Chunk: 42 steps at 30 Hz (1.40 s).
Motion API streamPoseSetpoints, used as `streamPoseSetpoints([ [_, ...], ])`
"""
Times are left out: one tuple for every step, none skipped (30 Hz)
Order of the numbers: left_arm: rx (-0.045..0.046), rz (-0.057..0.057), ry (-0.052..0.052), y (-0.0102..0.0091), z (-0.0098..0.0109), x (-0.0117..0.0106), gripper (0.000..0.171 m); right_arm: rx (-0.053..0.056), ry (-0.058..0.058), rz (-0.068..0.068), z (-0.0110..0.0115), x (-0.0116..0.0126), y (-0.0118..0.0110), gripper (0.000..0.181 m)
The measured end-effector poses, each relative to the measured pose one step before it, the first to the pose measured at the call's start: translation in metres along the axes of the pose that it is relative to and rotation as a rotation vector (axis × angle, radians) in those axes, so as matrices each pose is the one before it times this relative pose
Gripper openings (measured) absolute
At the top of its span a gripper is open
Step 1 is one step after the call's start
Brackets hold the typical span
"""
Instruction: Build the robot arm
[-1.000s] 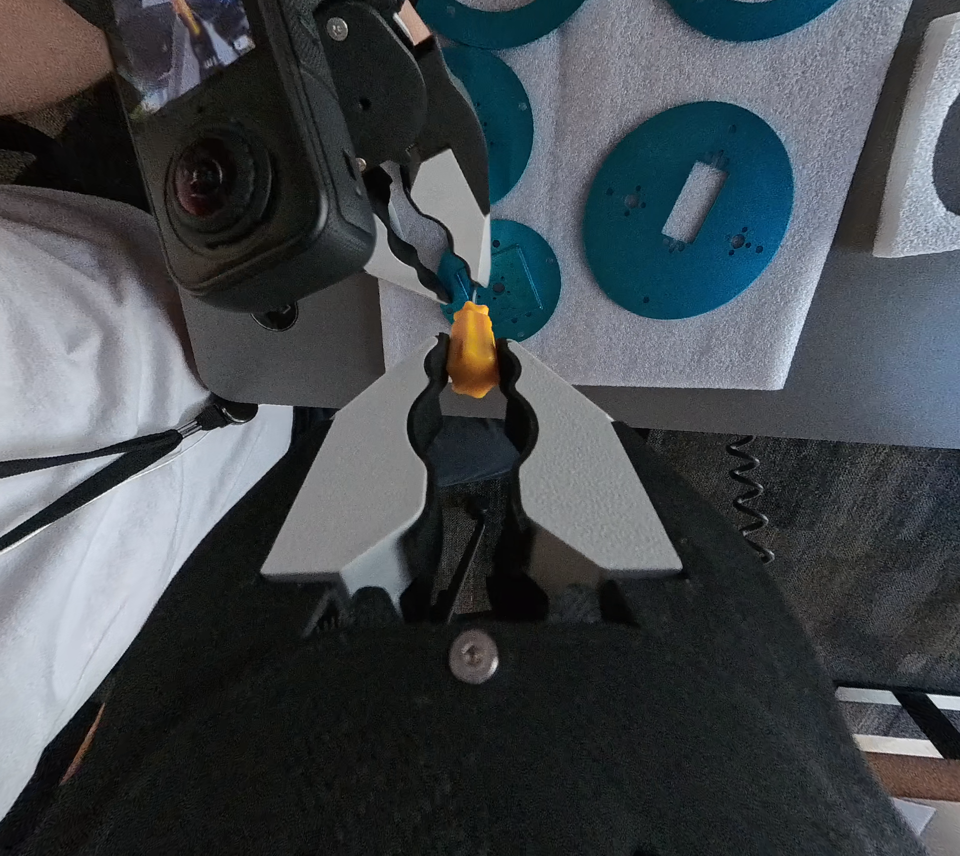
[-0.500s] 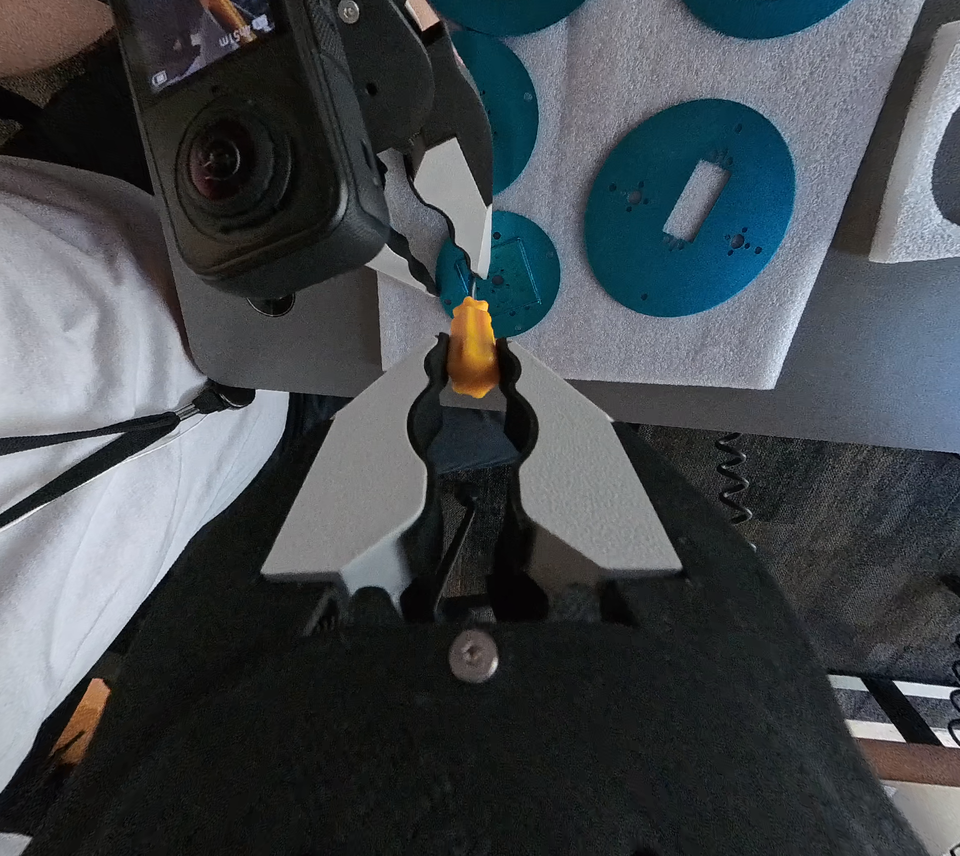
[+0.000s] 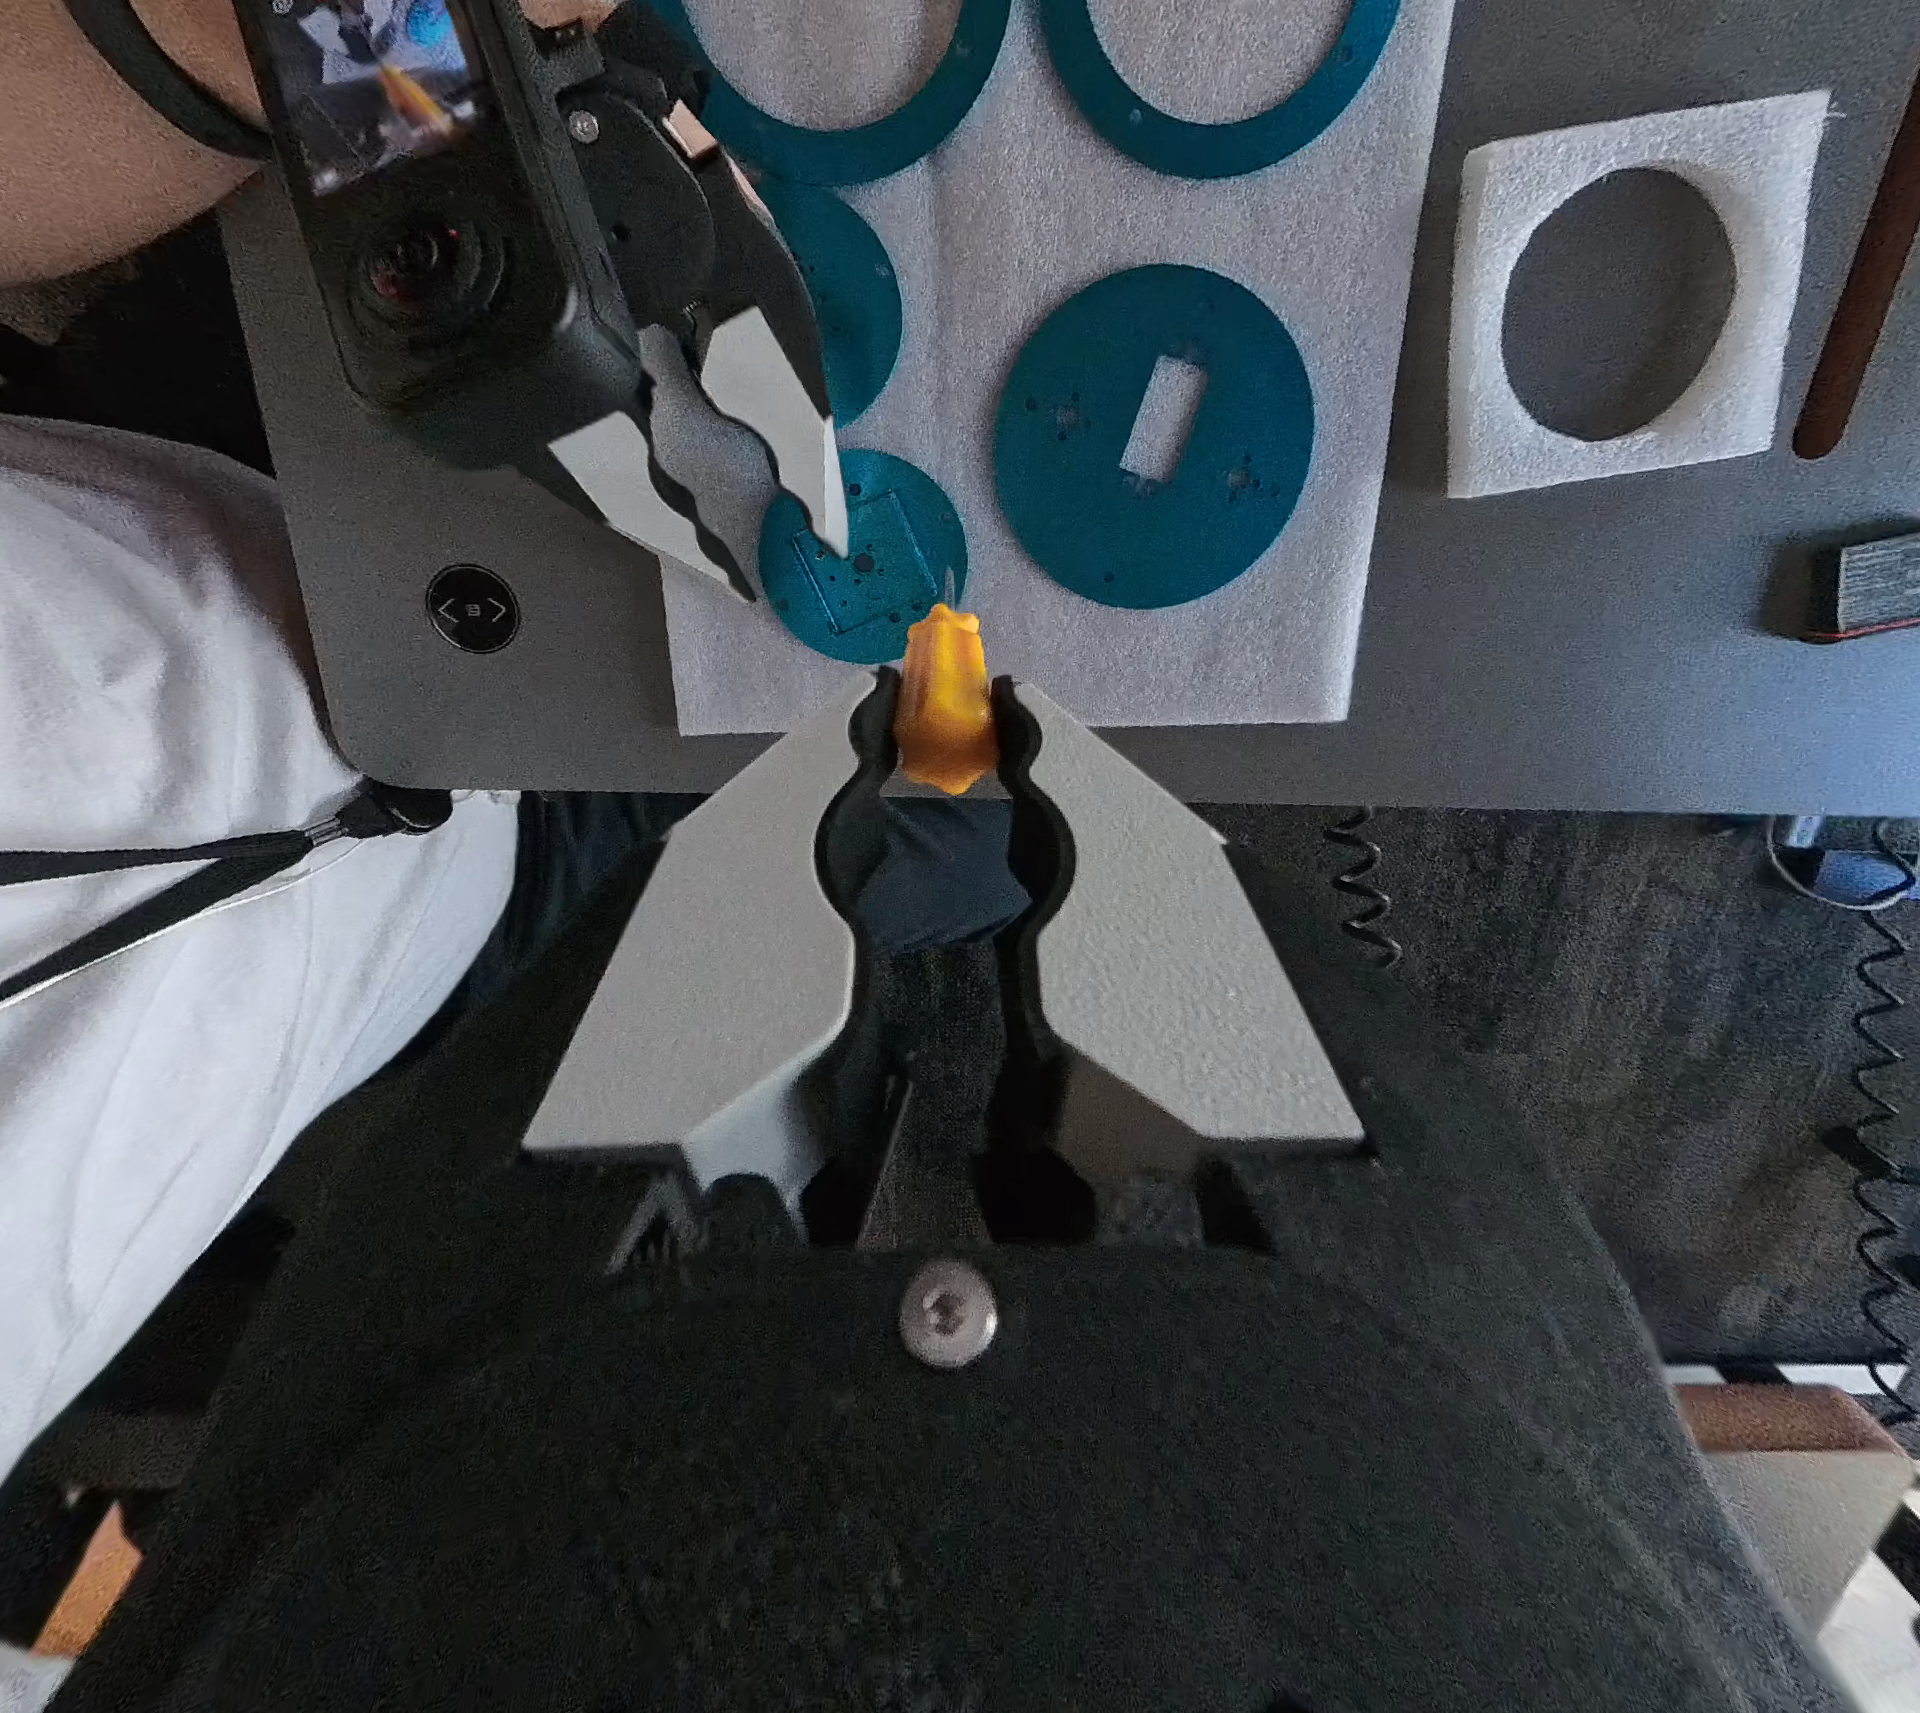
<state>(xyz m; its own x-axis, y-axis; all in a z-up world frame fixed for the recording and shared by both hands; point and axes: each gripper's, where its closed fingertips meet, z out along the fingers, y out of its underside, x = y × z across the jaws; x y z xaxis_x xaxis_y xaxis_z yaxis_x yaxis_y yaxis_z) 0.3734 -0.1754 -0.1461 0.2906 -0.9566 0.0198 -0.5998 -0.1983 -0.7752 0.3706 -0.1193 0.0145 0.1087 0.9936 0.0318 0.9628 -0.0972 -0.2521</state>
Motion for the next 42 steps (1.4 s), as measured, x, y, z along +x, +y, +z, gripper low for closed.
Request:
streamPoseSetpoints([
  [0.00918, -0.0178, 0.008, -0.00055, -0.00147, 0.00037, 0.039, 0.0152, -0.0166, 0.0168, -0.00045, 0.0037, 0.0036, 0.018],
  [0.02145, -0.016, -0.0016, -0.0022, -0.00317, -0.00053, 0.038, 0.0278, -0.0138, 0.0033, 0.00022, 0.00389, 0.0027, 0.018],
  [0.03734, -0.0123, -0.0096, -0.00476, -0.00511, -0.0011, 0.039, 0.0356, -0.0206, -0.003, 0.00132, 0.00287, 0.0028, 0.018],
  [0.04226, -0.0084, -0.0137, -0.00587, -0.0066, -0.00095, 0.04, 0.0421, -0.0194, 0.0283, 0.0018, 0.00523, 0.00197, 0.017],
  [0.04308, -0.006, -0.0292, -0.00638, -0.00801, -0.00274, 0.041, 0.0586, -0.0297, 0.0404, 0.00184, 0.00541, -0.00084, 0.017],
  [0.04636, -0.0045, -0.0507, -0.00696, -0.00946, -0.00591, 0.042, 0.0696, -0.0555, 0.0413, 0.00228, 0.00237, -0.00297, 0.017],
  [0.05159, -0.0083, -0.0689, -0.00836, -0.01038, -0.0097, 0.04, 0.0655, -0.071, 0.0524, 0.00212, 0.00016, -0.00295, 0.017],
  [0.05401, -0.0155, -0.0688, -0.01024, -0.01059, -0.01165, 0.036, 0.066, -0.0705, 0.0525, 0.00192, -0.00017, -0.0041, 0.017],
  [0.04514, -0.0185, -0.0555, -0.0114, -0.00923, -0.01186, 0.033, 0.0668, -0.0636, 0.0385, 0.0027, -0.00059, -0.00416, 0.017],
  [0.02968, -0.0109, -0.0372, -0.01174, -0.00665, -0.01063, 0.03, 0.0532, -0.0524, 0.0265, 0.00376, -0.00042, -0.00211, 0.017],
  [0.0087, 0.0021, -0.0173, -0.01034, -0.00308, -0.00856, 0.028, 0.0494, -0.0297, 0.0152, 0.00464, 0.00167, -0.00137, 0.017],
  [-0.02311, 0.0125, 0.0084, -0.00662, 0.00083, -0.00522, 0.029, 0.0433, -0.0141, 0.006, 0.00547, 0.00307, -0.00075, 0.017],
  [-0.05711, 0.0162, 0.0379, -0.00199, 0.00378, -0.0013, 0.03, 0.0349, -0.0093, 0.0028, 0.0059, 0.00312, 0.0004, 0.017],
  [-0.07489, 0.0182, 0.0406, 0.00083, 0.00554, -0.00095, 0.031, 0.0395, -0.0107, 0.0074, 0.00547, 0.00273, 0.00019, 0.017],
  [-0.07696, 0.0234, 0.0265, 0.00212, 0.00651, -0.00266, 0.031, 0.0506, -0.0148, 0.0226, 0.00478, 0.00245, -0.00016, 0.017],
  [-0.06843, 0.0302, 0.0133, 0.00173, 0.00687, -0.00334, 0.029, 0.041, -0.0246, 0.0276, 0.00445, 0.00093, 0.00226, 0.017],
  [-0.05003, 0.0366, 0.0132, 0.00034, 0.00657, -0.00156, 0.026, 0.0336, -0.0225, 0.0254, 0.00362, 0.00112, 0.00424, 0.017],
  [-0.03409, 0.0445, 0.0198, -0.00025, 0.00633, 0.00139, 0.024, 0.0357, -0.0053, 0.0243, 0.00276, 0.00373, 0.00473, 0.017],
  [-0.0313, 0.0467, 0.0011, 0.00103, 0.00617, -0.00043, 0.016, 0.032, -0.0037, 0.025, 0.00187, 0.00438, 0.00518, 0.017],
  [-0.03646, 0.0462, -0.0072, 0.00359, 0.00595, -0.00146, 0.015, 0.0262, -0.007, 0.0311, 0.00112, 0.00484, 0.00539, 0.017],
  [-0.03473, 0.0413, 0.0035, 0.00468, 0.00598, 0.00044, 0.015, 0.0231, -0.0037, 0.0282, 0.0002, 0.00613, 0.00485, 0.017],
  [-0.02764, 0.0351, 0.0143, 0.00459, 0.00577, 0.00225, 0.015, 0.0, -0.0124, 0.0244, 0.00059, 0.00504, 0.00689, 0.017],
  [-0.01975, 0.0306, 0.0217, 0.00432, 0.00521, 0.0033, 0.015, -0.0173, -0.0148, 0.011, 0.00059, 0.00388, 0.00801, 0.017],
  [-0.01827, 0.0232, 0.0239, 0.00474, 0.00432, 0.00308, 0.015, -0.0222, -0.0015, -0.0194, 0.00025, 0.00413, 0.00784, 0.017],
  [-0.02293, 0.0159, 0.0203, 0.0062, 0.00334, 0.00146, 0.015, -0.0092, 0.0225, -0.0477, -0.00106, 0.00488, 0.00571, 0.026],
  [-0.02067, 0.0091, 0.0145, 0.00671, 0.00226, 0.00004, 0.015, -0.0011, 0.044, -0.0659, -0.00277, 0.00582, 0.0043, 0.045],
  [-0.01218, 0.0051, 0.0094, 0.0062, 0.00142, -0.00138, 0.015, -0.0096, 0.0504, -0.0876, -0.00432, 0.00484, 0.00541, 0.057],
  [0.00258, 0.0051, 0.0088, 0.00455, 0.00042, -0.00172, 0.015, -0.0129, 0.018, -0.1042, -0.0046, -0.002, 0.00631, 0.059],
  [0.01355, 0.0084, 0.0173, 0.00302, -0.00001, -0.00009, 0.015, -0.0012, -0.0216, -0.1043, -0.00312, -0.00949, 0.00517, 0.064],
  [0.0058, 0.0113, 0.018, 0.00341, 0.00037, 0.00031, 0.015, 0.0049, -0.0176, -0.0779, -0.00112, -0.00913, 0.00465, 0.076],
  [-0.00945, 0.0134, 0.011, 0.00453, 0.00089, -0.00041, 0.015, -0.0238, -0.0004, -0.0415, 0.00044, -0.00477, 0.00825, 0.087],
  [-0.02296, 0.0184, 0.0102, 0.00526, 0.00156, -0.00022, 0.015, -0.0571, -0.0156, -0.0172, 0.00216, -0.00554, 0.01211, 0.093],
  [-0.03882, 0.025, 0.0088, 0.00609, 0.00236, 0.00016, 0.015, -0.0545, -0.0069, -0.0046, 0.00417, -0.00352, 0.01109, 0.101],
  [-0.04703, 0.0292, 0.0012, 0.0057, 0.00308, -0.00062, 0.015, -0.0447, 0.0002, -0.0169, 0.00519, -0.00293, 0.00866, 0.103],
  [-0.04159, 0.0301, 0.0034, 0.00358, 0.00315, 0.00028, 0.015, -0.0489, 0.0226, -0.0265, 0.00517, -0.00032, 0.00751, 0.103],
  [-0.02788, 0.0263, 0.0115, 0.00078, 0.0032, 0.00181, 0.015, -0.0405, 0.0251, -0.029, 0.00461, -0.0004, 0.00477, 0.104],
  [-0.02185, 0.017, 0.0089, -0.00024, 0.00331, 0.00122, 0.015, -0.0124, 0.0249, -0.0261, 0.00269, 0.00003, -0.00008, 0.104],
  [-0.02823, 0.0122, 0.0106, 0.00125, 0.0035, 0.0016, 0.015, -0.0108, 0.0089, -0.0073, 0.00159, -0.00069, -0.00057, 0.104],
  [-0.02425, 0.0092, 0.0063, 0.00142, 0.00296, 0.00121, 0.015, -0.0047, 0.0128, 0.0042, 0.00082, 0.00154, -0.00122, 0.101],
  [-0.00339, 0.0011, -0.0062, -0.00052, 0.00065, -0.00061, 0.016, -0.0031, 0.0113, -0.0004, 0.00078, 0.00166, -0.00054, 0.099],
  [0.0093, -0.012, -0.0096, -0.00094, -0.00061, -0.0012, 0.015, -0.0096, 0.0103, -0.0091, 0.0013, 0.00091, 0.00084, 0.098],
  [0.01508, -0.0233, -0.0127, -0.00073, -0.00096, -0.0015, 0.019, -0.0075, 0.017, -0.0085, 0.001, 0.00144, -0.00015, 0.096],
])
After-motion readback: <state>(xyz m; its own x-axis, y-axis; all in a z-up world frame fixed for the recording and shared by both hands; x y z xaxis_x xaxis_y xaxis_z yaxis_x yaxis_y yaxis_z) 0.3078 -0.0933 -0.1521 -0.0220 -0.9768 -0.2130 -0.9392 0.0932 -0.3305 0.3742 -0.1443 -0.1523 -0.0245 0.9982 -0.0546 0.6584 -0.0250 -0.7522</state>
